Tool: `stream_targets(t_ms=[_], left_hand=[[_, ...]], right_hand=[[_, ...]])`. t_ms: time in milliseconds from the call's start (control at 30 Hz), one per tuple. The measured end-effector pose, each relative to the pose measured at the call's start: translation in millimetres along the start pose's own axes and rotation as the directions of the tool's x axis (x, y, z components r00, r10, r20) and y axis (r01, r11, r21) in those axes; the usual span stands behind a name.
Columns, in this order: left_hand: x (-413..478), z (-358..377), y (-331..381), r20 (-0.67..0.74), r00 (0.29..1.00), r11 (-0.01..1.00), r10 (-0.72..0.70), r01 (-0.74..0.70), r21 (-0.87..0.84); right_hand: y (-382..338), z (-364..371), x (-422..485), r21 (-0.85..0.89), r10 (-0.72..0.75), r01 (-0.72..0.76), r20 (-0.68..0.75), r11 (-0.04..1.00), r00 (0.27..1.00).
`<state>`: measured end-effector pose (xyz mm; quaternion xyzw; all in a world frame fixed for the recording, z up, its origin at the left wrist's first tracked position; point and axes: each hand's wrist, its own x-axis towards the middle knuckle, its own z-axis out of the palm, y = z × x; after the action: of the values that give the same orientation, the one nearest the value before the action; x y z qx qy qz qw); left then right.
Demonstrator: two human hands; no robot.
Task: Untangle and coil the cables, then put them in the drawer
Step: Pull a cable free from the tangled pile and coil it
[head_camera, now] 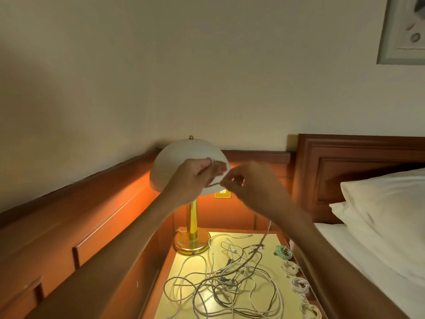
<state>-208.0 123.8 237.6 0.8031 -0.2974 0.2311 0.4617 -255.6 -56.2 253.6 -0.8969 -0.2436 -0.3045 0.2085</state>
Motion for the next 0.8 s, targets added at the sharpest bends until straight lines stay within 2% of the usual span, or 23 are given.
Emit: stream_targets(t_ms=[33, 67, 133, 200, 267, 333, 400, 467, 500, 600, 633, 667, 700, 767, 800], left_hand=[[-1, -2, 2, 0.114, 0.993, 0.999, -0.018, 0.014, 0.035], [0, -6, 6, 0.215, 0.974, 0.997, -0.076, 0.08, -0.009], [1, -18, 14, 0.404, 0.893, 0.927, -0.197, 0.304, -0.219], [2, -32, 19, 0.539, 0.82, 0.84, -0.19, 0.42, -0.344], [1, -41, 22, 0.581, 0.804, 0.756, -0.125, 0.456, -0.469], [3, -44, 31, 0.518, 0.852, 0.586, -0.079, 0.46, -0.667], [7, -39, 40, 0.396, 0.912, 0.36, -0.102, 0.405, -0.84], [12, -32, 44, 0.3, 0.943, 0.154, -0.146, 0.321, -0.935], [15, -28, 43, 0.253, 0.952, 0.088, -0.173, 0.271, -0.958], [24, -17, 36, 0.124, 0.962, -0.028, -0.244, 0.121, -0.992], [27, -13, 34, 0.087, 0.955, -0.036, -0.283, 0.08, -0.996], [29, -8, 33, 0.039, 0.946, 0.019, -0.322, 0.048, -0.999], [30, -2, 32, -0.023, 0.935, 0.121, -0.355, 0.022, -0.992], [29, 11, 25, -0.171, 0.914, 0.424, -0.368, 0.001, -0.906], [28, 14, 20, -0.254, 0.913, 0.618, -0.318, -0.003, -0.786]], right_hand=[[4, -8, 11, -0.044, -0.049, 0.048, -0.014, 0.998, 0.999], [8, -17, 22, -0.044, -0.086, 0.085, -0.006, 0.995, 0.996], [16, -35, 42, 0.073, -0.134, 0.131, 0.036, 0.989, 0.99], [22, -46, 57, 0.227, -0.146, 0.131, 0.052, 0.965, 0.988], [28, -45, 66, 0.428, -0.139, 0.108, 0.04, 0.897, 0.99], [29, -32, 70, 0.637, -0.084, 0.056, 0.015, 0.769, 0.996], [25, -13, 66, 0.733, 0.032, -0.028, 0.009, 0.679, 0.999], [18, 8, 51, 0.728, 0.106, -0.095, 0.031, 0.679, 0.994], [15, 18, 41, 0.72, 0.123, -0.119, 0.047, 0.683, 0.991], [3, 38, 12, 0.666, 0.179, -0.19, 0.085, 0.721, 0.98], [-1, 42, 3, 0.615, 0.172, -0.196, 0.099, 0.764, 0.98], [-5, 43, -4, 0.541, 0.151, -0.188, 0.113, 0.82, 0.982], [-8, 43, -9, 0.455, 0.119, -0.161, 0.12, 0.876, 0.986], [-13, 32, -12, 0.294, 0.077, -0.103, 0.1, 0.95, 0.992], [-15, 23, -10, 0.217, 0.063, -0.081, 0.088, 0.973, 0.994]])
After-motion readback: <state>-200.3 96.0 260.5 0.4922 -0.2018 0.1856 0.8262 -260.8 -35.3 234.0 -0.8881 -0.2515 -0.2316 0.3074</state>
